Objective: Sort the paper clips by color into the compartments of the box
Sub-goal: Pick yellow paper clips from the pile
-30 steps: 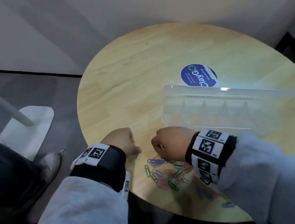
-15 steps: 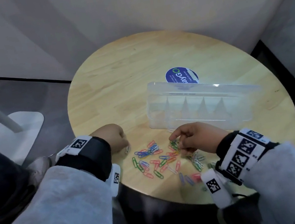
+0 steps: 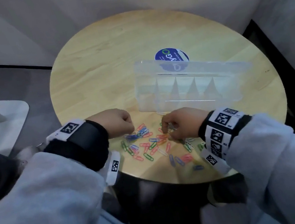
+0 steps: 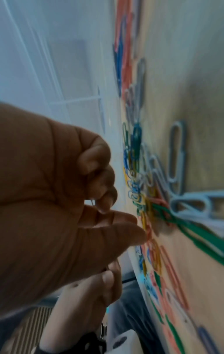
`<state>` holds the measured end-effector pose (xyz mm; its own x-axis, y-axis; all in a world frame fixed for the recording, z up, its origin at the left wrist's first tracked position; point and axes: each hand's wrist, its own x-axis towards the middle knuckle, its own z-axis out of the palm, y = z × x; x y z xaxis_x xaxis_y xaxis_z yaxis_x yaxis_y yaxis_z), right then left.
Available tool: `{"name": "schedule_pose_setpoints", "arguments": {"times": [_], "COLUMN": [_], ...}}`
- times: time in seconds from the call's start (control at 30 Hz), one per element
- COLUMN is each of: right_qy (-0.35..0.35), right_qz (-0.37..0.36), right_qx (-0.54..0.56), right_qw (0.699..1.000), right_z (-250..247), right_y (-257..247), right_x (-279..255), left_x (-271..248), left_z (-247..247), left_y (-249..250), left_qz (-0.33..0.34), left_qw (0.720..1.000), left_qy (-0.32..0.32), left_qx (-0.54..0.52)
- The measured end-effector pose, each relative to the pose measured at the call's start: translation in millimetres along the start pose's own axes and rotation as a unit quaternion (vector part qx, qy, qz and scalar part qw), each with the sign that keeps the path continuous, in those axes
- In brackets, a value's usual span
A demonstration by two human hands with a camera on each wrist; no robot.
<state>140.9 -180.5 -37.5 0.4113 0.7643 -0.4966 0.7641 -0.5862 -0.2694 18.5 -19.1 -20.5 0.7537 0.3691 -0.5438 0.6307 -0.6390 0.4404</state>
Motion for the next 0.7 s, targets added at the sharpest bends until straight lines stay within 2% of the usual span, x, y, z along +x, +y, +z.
{"name": "schedule_pose_setpoints", "arguments": {"times": [0.07, 0.2, 0.3, 0.4, 0.5, 0.63, 0.7], "right_qy": [-0.008, -0.003, 0.008, 0.048, 0.043, 0.026, 0.028], "right_qz": [0.002, 0.01, 0.004, 0.028, 0.069, 0.104, 0.113], "right_qx": [-0.025, -0.022, 0.025, 0.134, 0.291, 0.496, 0.553], "right_qw": [1.0, 1.0, 1.0, 0.989, 0.953, 0.862, 0.825], "right_z": [3.1, 5.5, 0.2, -3.6, -3.8, -3.1, -2.0], "right_y": [-4.1, -5.4, 0.8, 13.4, 24.9, 32.8, 34.4], "right_x": [3.5, 7.9, 3.0, -3.7, -9.7, -14.9, -16.2], "left_x": [-5.9, -6.8, -5.2, -4.3, -2.4, -0.3, 0.8], "left_z": [5.2, 12.0, 14.1, 17.1, 19.0, 21.5, 21.9], "left_y": [5.0, 10.6, 13.0, 15.8, 16.0, 13.7, 13.1], "left_qz": [0.006, 0.005, -0.005, -0.008, -0.01, -0.007, -0.007], "left_qw": [0.997, 0.992, 0.988, 0.982, 0.979, 0.979, 0.981], "left_qy": [0.013, 0.021, 0.011, 0.003, 0.013, 0.025, 0.029], "left_qx": [0.078, 0.124, 0.154, 0.187, 0.203, 0.202, 0.194]}}
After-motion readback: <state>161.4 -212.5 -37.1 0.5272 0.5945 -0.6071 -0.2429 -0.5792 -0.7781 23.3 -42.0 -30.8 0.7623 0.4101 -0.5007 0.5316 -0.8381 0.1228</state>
